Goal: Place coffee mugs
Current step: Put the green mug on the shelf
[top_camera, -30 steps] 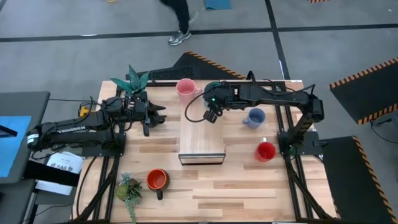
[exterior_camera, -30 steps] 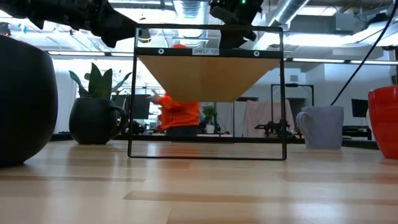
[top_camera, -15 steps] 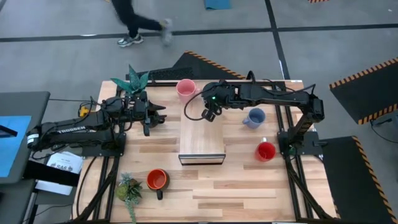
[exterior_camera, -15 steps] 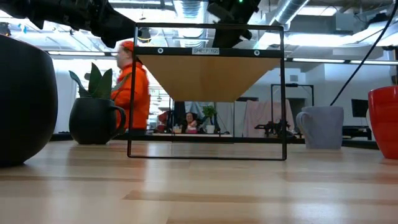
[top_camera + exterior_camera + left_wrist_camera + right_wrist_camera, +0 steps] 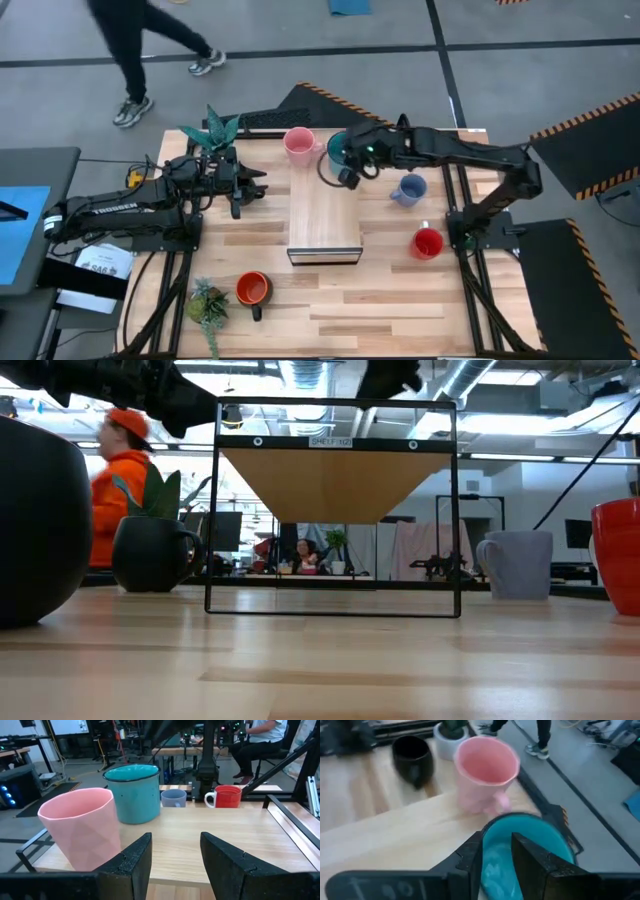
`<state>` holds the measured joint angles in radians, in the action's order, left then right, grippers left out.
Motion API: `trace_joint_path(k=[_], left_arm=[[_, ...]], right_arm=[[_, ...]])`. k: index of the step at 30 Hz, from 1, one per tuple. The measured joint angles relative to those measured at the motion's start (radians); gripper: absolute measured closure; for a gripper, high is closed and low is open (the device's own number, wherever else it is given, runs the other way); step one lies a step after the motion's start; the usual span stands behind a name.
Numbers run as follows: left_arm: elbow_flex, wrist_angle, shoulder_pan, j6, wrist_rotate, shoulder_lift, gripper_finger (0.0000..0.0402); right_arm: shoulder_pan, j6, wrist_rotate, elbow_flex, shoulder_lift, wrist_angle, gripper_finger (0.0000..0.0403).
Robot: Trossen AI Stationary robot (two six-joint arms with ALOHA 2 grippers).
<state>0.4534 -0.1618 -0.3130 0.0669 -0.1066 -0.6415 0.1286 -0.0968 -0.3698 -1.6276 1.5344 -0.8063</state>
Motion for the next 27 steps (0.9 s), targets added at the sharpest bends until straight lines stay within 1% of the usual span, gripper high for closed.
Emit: trace_joint_path(k=[3, 5, 7, 8, 12, 16, 18, 22, 27], left_arm=[[0.000, 0.006, 0.000, 0.000, 0.000, 0.000, 0.0246], [0.000, 0.007, 0.000, 0.000, 0.002, 0.000, 0.0246], [0.000, 0.010, 0.000, -0.001, 0.006, 0.000, 0.0246], [0.000, 0.010, 0.000, -0.001, 0.006, 0.000, 0.0246], [0.000, 0.006, 0.000, -0.002, 0.006, 0.000, 0.0246], [0.000, 0.005, 0.000, 0.002, 0.018, 0.000, 0.0246], [0.000, 0.006, 0.000, 0.000, 0.019, 0.000, 0.0246], [0.000, 0.016, 0.001, 0.000, 0.019, 0.000, 0.0246], [0.000, 0.015, 0.000, 0.007, 0.020, 0.000, 0.0246]], right_arm=[[-0.044, -0.042, -0.011, 0.041, -0.044, -0.030, 0.0304], [-0.072, -0.089, -0.040, 0.095, -0.068, -0.083, 0.0336], [-0.097, -0.147, -0.073, 0.173, -0.093, -0.099, 0.0376], [-0.104, -0.177, -0.083, 0.222, -0.110, -0.100, 0.0385], [-0.115, -0.268, -0.122, 0.394, -0.172, -0.027, 0.0380], [-0.095, -0.273, -0.184, 0.514, -0.211, 0.148, 0.0386], [-0.077, -0.265, -0.188, 0.536, -0.210, 0.239, 0.0386], [-0.048, -0.228, -0.189, 0.551, -0.191, 0.340, 0.0386], [-0.017, -0.186, -0.178, 0.553, -0.159, 0.387, 0.0386]])
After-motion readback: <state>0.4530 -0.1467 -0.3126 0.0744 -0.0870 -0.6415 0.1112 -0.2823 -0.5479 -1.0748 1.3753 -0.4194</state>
